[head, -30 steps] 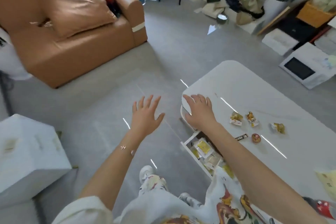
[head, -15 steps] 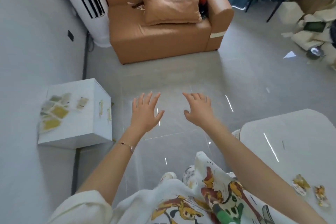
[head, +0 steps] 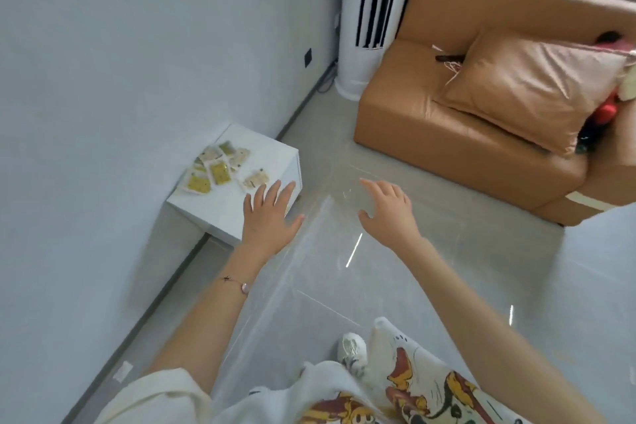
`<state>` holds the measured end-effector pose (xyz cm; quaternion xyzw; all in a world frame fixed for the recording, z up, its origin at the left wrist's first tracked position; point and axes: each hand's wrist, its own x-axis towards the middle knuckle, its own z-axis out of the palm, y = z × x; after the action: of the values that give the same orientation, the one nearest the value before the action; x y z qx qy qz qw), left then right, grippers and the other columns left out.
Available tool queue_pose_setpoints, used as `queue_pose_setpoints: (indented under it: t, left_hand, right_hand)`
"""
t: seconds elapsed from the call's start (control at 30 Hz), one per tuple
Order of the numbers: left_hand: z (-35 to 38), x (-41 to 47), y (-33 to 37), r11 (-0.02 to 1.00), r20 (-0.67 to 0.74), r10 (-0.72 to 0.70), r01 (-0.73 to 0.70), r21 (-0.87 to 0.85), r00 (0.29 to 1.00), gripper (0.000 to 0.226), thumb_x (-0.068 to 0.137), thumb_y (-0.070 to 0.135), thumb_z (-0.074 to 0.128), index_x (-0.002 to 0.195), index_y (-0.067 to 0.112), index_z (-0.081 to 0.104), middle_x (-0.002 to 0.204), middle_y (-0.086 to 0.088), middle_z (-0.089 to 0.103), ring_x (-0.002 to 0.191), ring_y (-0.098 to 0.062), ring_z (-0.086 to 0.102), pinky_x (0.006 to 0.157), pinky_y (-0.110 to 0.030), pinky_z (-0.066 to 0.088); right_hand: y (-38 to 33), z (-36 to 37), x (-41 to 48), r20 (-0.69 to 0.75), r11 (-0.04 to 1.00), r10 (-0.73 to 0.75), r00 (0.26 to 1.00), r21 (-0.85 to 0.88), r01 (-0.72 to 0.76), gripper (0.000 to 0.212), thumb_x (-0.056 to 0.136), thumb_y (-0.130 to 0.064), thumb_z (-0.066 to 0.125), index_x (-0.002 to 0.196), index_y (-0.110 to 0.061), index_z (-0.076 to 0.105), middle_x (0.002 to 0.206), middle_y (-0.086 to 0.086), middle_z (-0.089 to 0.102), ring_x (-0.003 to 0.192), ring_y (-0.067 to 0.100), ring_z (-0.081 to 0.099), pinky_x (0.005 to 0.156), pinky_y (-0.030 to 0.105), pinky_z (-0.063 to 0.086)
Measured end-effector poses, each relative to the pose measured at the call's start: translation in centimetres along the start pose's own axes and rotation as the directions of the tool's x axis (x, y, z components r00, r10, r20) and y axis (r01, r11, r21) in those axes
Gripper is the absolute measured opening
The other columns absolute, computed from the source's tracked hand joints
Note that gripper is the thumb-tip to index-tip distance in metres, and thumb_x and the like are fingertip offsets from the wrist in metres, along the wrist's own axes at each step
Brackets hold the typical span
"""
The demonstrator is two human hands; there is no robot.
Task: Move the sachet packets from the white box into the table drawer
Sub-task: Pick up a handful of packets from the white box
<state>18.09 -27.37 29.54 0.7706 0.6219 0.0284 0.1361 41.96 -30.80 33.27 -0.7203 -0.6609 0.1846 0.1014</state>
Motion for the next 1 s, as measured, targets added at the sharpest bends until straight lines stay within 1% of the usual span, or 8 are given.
queue_pose_setpoints:
  t: [0.17,0.33,0.47,0.63,0.73,0.83,0.9,1.0]
  left_hand:
    - [-1.5,1.9,-3.0,0.974,-0.073,-0.222,0.218,-0.069,0.972,0.065,0.095,0.053,0.043,0.151,0.029,0.021,0.160,-0.001,0.019,0.147,-0.029,0.011,0.117,-0.052,0.007]
    - [-2.4,3.9,-6.7,0.927,-0.108,-0.366,0.353,-0.123,0.924,0.065,0.095,0.051,0.044,0.151,0.029,0.020,0.159,-0.002,0.019,0.147,-0.030,0.010,0.118,-0.053,0.009]
    - [-1.9,7.0,-10.6,0.885,-0.110,-0.456,0.438,-0.160,0.883,0.065,0.095,0.052,0.044,0.151,0.030,0.020,0.160,-0.001,0.020,0.147,-0.030,0.011,0.118,-0.052,0.009]
    - [-1.5,12.2,-16.0,0.835,-0.076,-0.537,0.517,-0.186,0.840,0.066,0.094,0.052,0.045,0.151,0.029,0.021,0.160,-0.001,0.020,0.147,-0.029,0.011,0.118,-0.052,0.010]
    - [-2.1,15.0,-18.8,0.833,-0.070,-0.542,0.524,-0.175,0.838,0.066,0.094,0.053,0.044,0.152,0.030,0.020,0.160,-0.001,0.020,0.147,-0.029,0.011,0.118,-0.052,0.009]
    - [-2.5,17.3,-21.4,0.829,-0.073,-0.551,0.535,-0.160,0.831,0.066,0.094,0.053,0.044,0.152,0.030,0.021,0.159,-0.002,0.022,0.147,-0.029,0.013,0.117,-0.052,0.008]
    - [-2.4,18.5,-22.8,0.814,-0.067,-0.571,0.555,-0.169,0.818,0.066,0.094,0.054,0.044,0.152,0.030,0.022,0.159,-0.001,0.023,0.147,-0.030,0.014,0.117,-0.052,0.008]
    - [-1.6,20.0,-25.0,0.794,-0.067,-0.601,0.585,-0.166,0.796,0.066,0.094,0.055,0.043,0.151,0.030,0.024,0.159,-0.001,0.024,0.147,-0.029,0.015,0.117,-0.052,0.009]
  right_hand:
    - [-1.7,-0.1,7.3,0.047,0.988,-0.154,0.987,0.025,0.153,0.059,0.089,-0.022,0.056,0.145,-0.021,0.037,0.145,0.005,0.039,0.138,0.027,0.028,0.115,0.040,0.020]
    - [-4.5,1.2,13.9,0.129,0.967,-0.253,0.959,0.063,0.247,0.061,0.088,-0.022,0.058,0.145,-0.023,0.037,0.146,0.003,0.041,0.138,0.028,0.029,0.115,0.039,0.020]
    - [-7.7,3.3,20.1,0.183,0.946,-0.324,0.928,0.058,0.318,0.062,0.088,-0.026,0.061,0.145,-0.026,0.038,0.144,0.002,0.043,0.136,0.026,0.032,0.115,0.040,0.020]
    - [-12.3,5.8,28.0,0.217,0.906,-0.412,0.885,-0.002,0.423,0.062,0.088,-0.031,0.061,0.145,-0.027,0.038,0.144,0.000,0.043,0.135,0.025,0.034,0.113,0.039,0.020]
    - [-15.3,6.6,32.1,0.290,0.865,-0.454,0.842,-0.083,0.495,0.063,0.090,-0.036,0.057,0.147,-0.029,0.032,0.148,0.000,0.038,0.138,0.025,0.030,0.116,0.041,0.018]
    - [-18.5,7.7,35.6,0.333,0.804,-0.507,0.795,-0.150,0.575,0.065,0.091,-0.040,0.055,0.149,-0.028,0.028,0.150,0.002,0.035,0.139,0.025,0.027,0.116,0.041,0.016]
    - [-20.2,8.6,37.6,0.367,0.780,-0.523,0.770,-0.159,0.605,0.066,0.091,-0.041,0.054,0.149,-0.027,0.027,0.151,0.003,0.034,0.140,0.025,0.026,0.116,0.041,0.016]
    - [-22.2,10.6,40.4,0.408,0.771,-0.521,0.750,-0.152,0.619,0.066,0.092,-0.045,0.053,0.150,-0.028,0.026,0.151,0.003,0.033,0.140,0.025,0.025,0.117,0.041,0.015]
